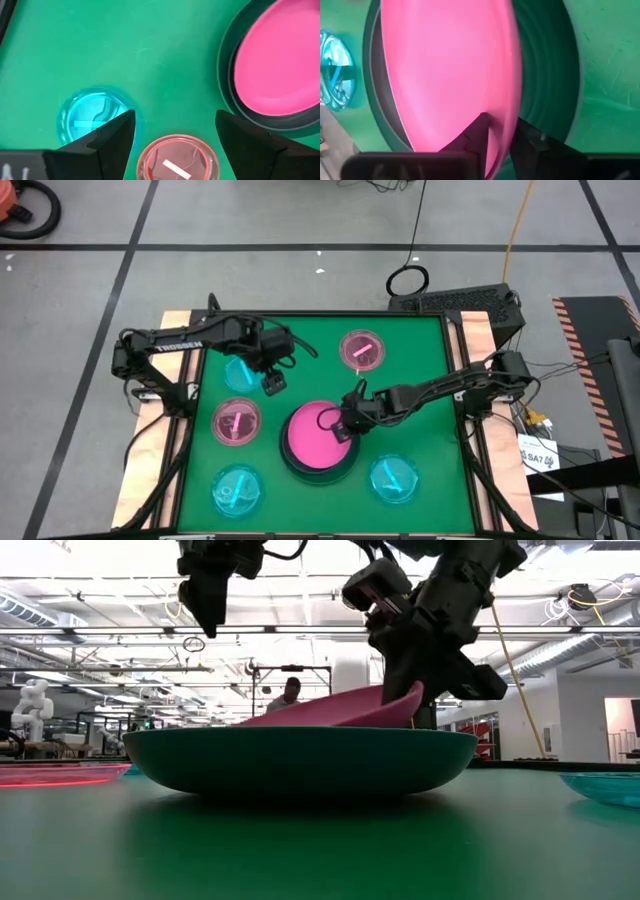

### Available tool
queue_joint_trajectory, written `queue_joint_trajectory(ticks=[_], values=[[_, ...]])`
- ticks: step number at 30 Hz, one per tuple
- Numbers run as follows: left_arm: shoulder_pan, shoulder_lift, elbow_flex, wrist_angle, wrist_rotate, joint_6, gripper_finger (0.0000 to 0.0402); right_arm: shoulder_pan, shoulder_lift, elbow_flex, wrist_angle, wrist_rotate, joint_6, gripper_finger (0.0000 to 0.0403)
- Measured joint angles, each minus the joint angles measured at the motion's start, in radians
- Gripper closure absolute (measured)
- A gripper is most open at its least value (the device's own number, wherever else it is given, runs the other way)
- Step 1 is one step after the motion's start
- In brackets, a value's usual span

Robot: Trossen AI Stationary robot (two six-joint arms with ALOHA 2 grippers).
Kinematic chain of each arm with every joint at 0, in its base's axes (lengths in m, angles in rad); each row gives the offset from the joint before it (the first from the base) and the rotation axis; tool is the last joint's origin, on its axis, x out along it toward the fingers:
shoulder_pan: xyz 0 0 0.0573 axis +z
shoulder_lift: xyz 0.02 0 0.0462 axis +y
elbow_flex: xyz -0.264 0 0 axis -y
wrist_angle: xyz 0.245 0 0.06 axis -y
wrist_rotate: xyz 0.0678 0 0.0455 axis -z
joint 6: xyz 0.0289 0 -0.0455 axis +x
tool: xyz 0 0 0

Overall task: Stack plastic plates
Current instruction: Stack the pink plate on top of the black plate

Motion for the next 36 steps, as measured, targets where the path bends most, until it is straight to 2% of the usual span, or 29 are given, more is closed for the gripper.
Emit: queue_joint_trajectory(ticks=[8,13,22,26,31,36], values=[[-0.034,0.0,0.0,0.045,0.008,-0.021,0.0122,0.0,-0.008,0.0,-0.005,-0.078,0.001,0.0283],[-0.051,0.0,0.0,0.053,0.042,-0.009,0.0122,0.0,-0.076,0.0,-0.054,-0.063,-0.028,0.026],[-0.109,0.0,0.0,0.075,0.045,-0.057,0.0122,-0.01,-0.229,0.0,-0.226,-0.047,-0.189,0.0257],[-0.17,0.0,0.0,0.123,0.054,-0.05,0.0122,-0.009,-0.302,0.0,-0.317,-0.049,-0.266,0.0257],[-0.265,0.0,0.0,0.097,0.102,-0.041,0.0122,-0.008,-0.413,0.0,-0.423,-0.052,-0.42,0.0257],[-0.352,0.002,0.0,0.081,0.102,-0.053,0.0151,-0.008,-0.521,0.0,-0.538,-0.05,-0.553,0.0257]])
